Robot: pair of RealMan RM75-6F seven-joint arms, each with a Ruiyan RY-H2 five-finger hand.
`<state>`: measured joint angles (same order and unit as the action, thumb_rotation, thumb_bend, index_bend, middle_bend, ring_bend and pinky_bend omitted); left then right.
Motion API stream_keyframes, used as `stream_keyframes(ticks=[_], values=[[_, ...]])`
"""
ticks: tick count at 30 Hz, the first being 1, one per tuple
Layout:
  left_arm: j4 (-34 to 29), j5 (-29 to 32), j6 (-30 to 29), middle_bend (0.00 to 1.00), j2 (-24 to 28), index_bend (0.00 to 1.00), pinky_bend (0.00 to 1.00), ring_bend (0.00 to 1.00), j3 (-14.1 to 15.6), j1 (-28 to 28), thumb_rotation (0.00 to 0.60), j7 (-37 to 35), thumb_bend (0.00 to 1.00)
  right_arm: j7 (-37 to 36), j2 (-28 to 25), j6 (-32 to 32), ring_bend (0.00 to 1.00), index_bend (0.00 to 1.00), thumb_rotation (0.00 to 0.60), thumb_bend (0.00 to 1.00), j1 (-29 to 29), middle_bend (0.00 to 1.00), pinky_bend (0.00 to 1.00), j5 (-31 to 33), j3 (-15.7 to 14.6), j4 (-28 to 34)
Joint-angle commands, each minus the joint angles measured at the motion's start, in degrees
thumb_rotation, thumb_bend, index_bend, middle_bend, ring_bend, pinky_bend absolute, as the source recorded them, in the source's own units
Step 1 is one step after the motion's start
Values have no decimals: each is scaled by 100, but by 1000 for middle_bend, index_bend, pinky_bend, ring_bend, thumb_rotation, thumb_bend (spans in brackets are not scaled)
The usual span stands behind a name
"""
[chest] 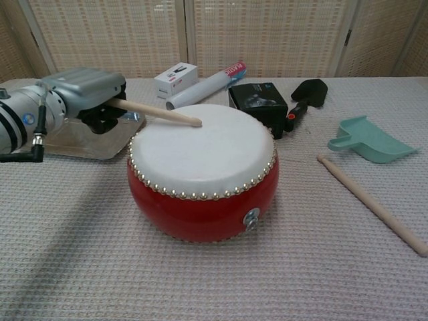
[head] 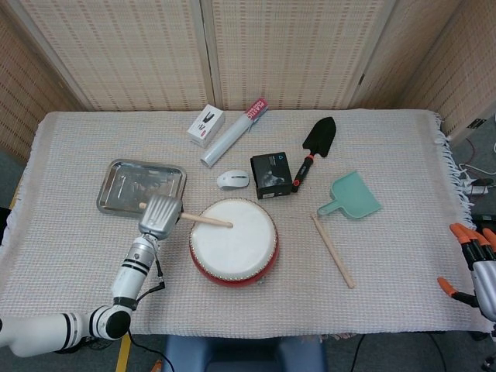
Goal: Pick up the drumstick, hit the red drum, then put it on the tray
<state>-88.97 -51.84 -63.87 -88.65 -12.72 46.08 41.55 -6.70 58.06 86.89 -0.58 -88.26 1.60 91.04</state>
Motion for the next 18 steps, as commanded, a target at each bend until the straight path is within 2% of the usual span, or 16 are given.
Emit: stream_keyframes(ticks=[1, 4, 7, 12, 15, 18], values=[[-456, -345, 38, 1000, 257, 1000, 1000, 1000, -180, -214, 600, -1483, 754, 6, 3, -10, 0, 7, 600, 201, -10, 62, 0, -4, 3, 7], [-460, -686, 46, 1000, 332, 1000, 1000, 1000, -18, -224, 600, -1489, 754, 13, 15, -28, 0, 7, 600, 201, -22, 62, 0, -2, 6, 8], [-385, -776, 141, 1000, 282, 1000, 1000, 1000, 138, -200, 600, -1394, 753, 24, 21, -50, 0, 7, 600, 201, -26, 62, 0, 17, 5, 11], [119, -961, 109, 1000, 80, 1000, 1000, 1000, 478, -57, 600, -493, 755, 45, 0, -28, 0, 7, 600, 201, -9, 62, 0, 27, 6, 33], [75, -886, -13, 1000, 29, 1000, 1000, 1000, 398, -104, 600, -497, 754, 46, -11, -6, 0, 8, 600, 201, 6, 62, 0, 34, 7, 41], [-386, -571, 88, 1000, 194, 1000, 1000, 1000, 48, -244, 600, -1314, 754, 40, -6, -7, 0, 8, 600, 201, 8, 62, 0, 42, 10, 37]])
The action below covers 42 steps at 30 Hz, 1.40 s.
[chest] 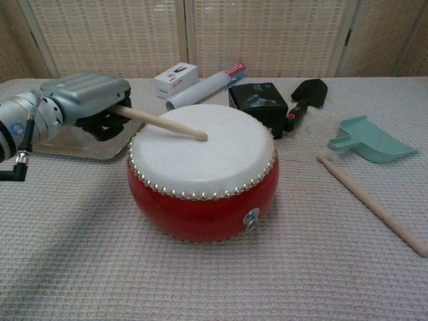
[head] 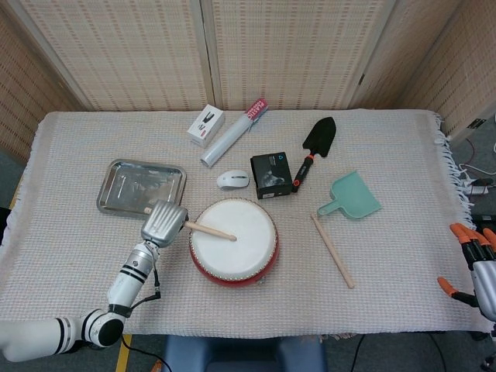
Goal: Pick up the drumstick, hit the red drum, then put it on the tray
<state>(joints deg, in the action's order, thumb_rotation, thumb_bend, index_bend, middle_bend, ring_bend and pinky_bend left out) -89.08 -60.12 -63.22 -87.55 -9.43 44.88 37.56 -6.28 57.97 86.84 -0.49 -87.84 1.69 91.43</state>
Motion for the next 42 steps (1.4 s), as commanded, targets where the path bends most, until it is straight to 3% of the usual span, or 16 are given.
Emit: stream_keyframes(ticks=[1, 4, 7, 14, 17, 22, 25, 29, 34, 42], values=[[-507, 343, 77, 1000, 168, 1000, 1000, 1000, -389, -160, 600, -1161, 754, -5, 6, -4, 0, 8, 600, 201, -5, 62, 0, -3, 2, -4], [-675, 408, 196, 1000, 381, 1000, 1000, 1000, -586, -216, 600, -1658, 754, -14, 17, -22, 0, 8, 600, 201, -18, 62, 0, -11, 2, -17], [-558, 389, 313, 1000, 443, 1000, 1000, 1000, -519, -177, 600, -1626, 754, -31, 29, -40, 0, 8, 600, 201, -29, 62, 0, -1, 8, -33], [358, -55, 10, 1000, -18, 1000, 1000, 1000, 124, 35, 600, -107, 753, -56, 33, -50, 0, 8, 600, 201, -30, 62, 0, -5, 1, -53], [430, -71, -126, 1000, -117, 1000, 1000, 1000, 152, 17, 600, 124, 753, -63, 21, -27, 0, 8, 600, 201, -21, 62, 0, -11, 3, -50], [-197, 501, 206, 1000, 216, 1000, 1000, 1000, -413, -148, 600, -1106, 753, -80, 21, 2, 0, 8, 600, 201, -5, 62, 0, -28, -4, -56], [-164, 727, 502, 1000, 435, 1000, 1000, 1000, -693, -173, 600, -1745, 754, -95, 29, 13, 0, 8, 600, 201, 3, 62, 0, -41, -13, -66], [635, 414, 489, 1000, 290, 1000, 1000, 1000, -795, -161, 600, -2311, 754, -119, 25, 50, 0, 8, 600, 201, 28, 62, 0, -36, -13, -84], [1828, -131, 680, 1000, 36, 1000, 1000, 1000, -634, -57, 600, -2811, 754, -102, 13, 63, 0, 8, 600, 201, 42, 62, 0, -25, -11, -79], [3417, -552, 1709, 1000, -234, 978, 1000, 1000, -442, 310, 600, -3710, 738, -22, 2, 15, 0, 8, 600, 201, 61, 63, 0, 62, -13, -21]])
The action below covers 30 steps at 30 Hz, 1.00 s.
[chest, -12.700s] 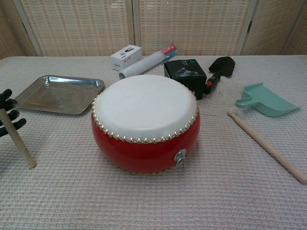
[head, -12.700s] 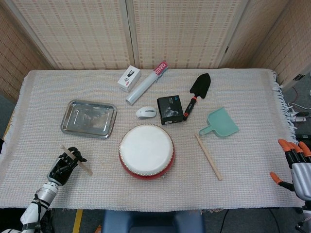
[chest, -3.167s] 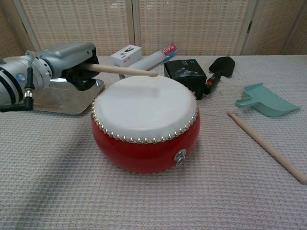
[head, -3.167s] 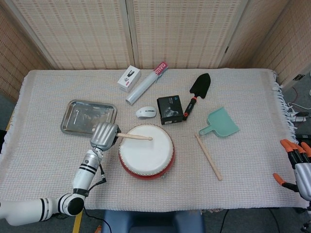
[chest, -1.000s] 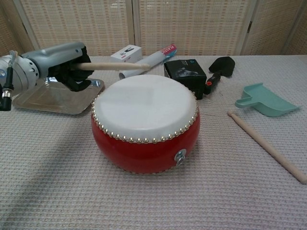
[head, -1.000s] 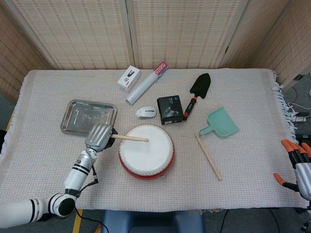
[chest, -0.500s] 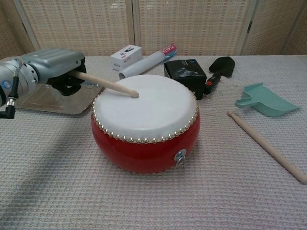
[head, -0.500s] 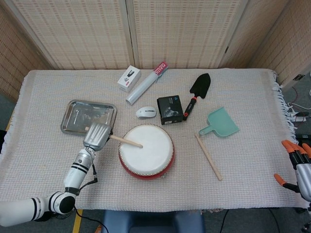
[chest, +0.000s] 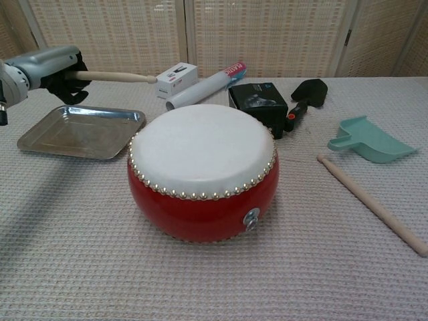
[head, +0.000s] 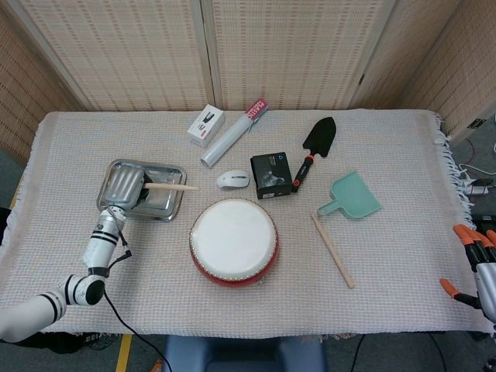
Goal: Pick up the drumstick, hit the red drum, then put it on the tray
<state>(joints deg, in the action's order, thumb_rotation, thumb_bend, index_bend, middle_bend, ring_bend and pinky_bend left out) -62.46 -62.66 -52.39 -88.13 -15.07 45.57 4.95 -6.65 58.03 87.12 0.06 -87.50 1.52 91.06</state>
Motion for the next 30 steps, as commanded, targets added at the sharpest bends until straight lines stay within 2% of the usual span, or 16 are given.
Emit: stream_keyframes(ticks=[1, 10, 18, 22, 30], values=[[954, -340, 706, 1000, -228, 972, 1000, 1000, 148, 292, 600, -463, 726, 23, -4, -16, 0, 8, 600, 201, 11, 63, 0, 44, 5, 24], [2432, -314, 1660, 962, -837, 898, 1000, 925, 133, 735, 600, -907, 657, 195, -3, -121, 0, 7, 600, 201, -26, 62, 0, 192, 62, 134], [3470, -169, 2280, 837, -1309, 809, 907, 794, 28, 1044, 600, -982, 622, 320, -13, -162, 0, 3, 600, 201, -42, 62, 0, 284, 101, 227], [3926, -88, 2555, 691, -1480, 728, 791, 649, 0, 1156, 600, -819, 596, 351, -28, -156, 0, 2, 600, 201, -27, 62, 0, 312, 106, 265], [4544, 26, 2836, 592, -1673, 683, 773, 559, -38, 1180, 600, -428, 592, 380, -35, -184, 0, 0, 600, 201, -29, 62, 0, 339, 110, 294]])
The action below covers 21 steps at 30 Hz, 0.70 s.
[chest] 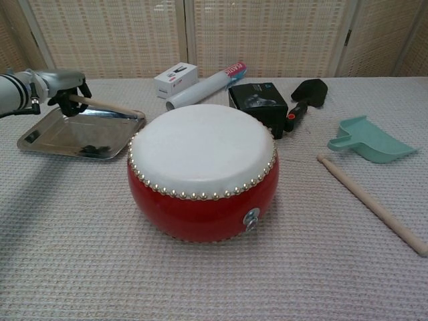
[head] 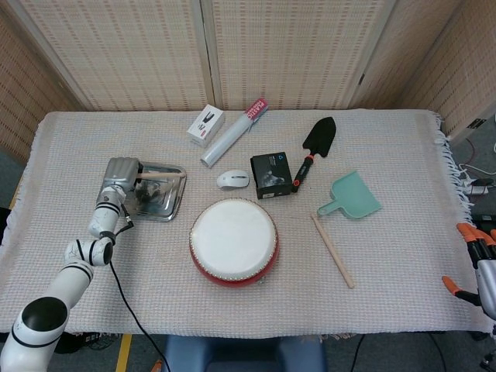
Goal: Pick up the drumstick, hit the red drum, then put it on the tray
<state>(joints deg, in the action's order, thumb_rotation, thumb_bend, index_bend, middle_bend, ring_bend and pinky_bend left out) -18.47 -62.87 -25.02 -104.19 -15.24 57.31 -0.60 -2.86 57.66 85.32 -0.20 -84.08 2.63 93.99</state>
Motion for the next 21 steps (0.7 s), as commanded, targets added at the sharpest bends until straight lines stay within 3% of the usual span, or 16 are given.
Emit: stream_keyframes(ticks=[1, 3, 7, 11, 17, 21], values=[[174, 53, 128, 573, -70, 676, 764, 543, -25, -1, 600, 153, 593, 1, 1, -7, 0, 0, 600, 201, -5, 62, 0, -5, -1, 4], [217, 91, 155, 506, -73, 632, 715, 484, -66, -17, 600, 182, 590, 0, 1, -11, 0, 0, 600, 201, -8, 62, 0, -13, -1, 5], [217, 204, 181, 270, -70, 354, 521, 263, -189, -28, 600, 210, 560, 0, 4, -17, 0, 0, 600, 201, -14, 62, 0, -28, -4, 11], [145, 336, 260, 80, -30, 56, 302, 64, -319, -3, 600, 260, 441, 4, 4, 8, 0, 0, 600, 201, -4, 62, 0, -56, -11, 22], [16, 479, 381, 0, 45, 0, 134, 0, -445, 21, 600, 259, 294, -1, -8, 47, 0, 0, 600, 201, 20, 62, 0, -64, -14, 34], [-162, 634, 654, 0, 161, 0, 97, 0, -523, 46, 600, 267, 263, -32, -22, 63, 0, 0, 600, 201, 38, 62, 0, -66, -20, 39]])
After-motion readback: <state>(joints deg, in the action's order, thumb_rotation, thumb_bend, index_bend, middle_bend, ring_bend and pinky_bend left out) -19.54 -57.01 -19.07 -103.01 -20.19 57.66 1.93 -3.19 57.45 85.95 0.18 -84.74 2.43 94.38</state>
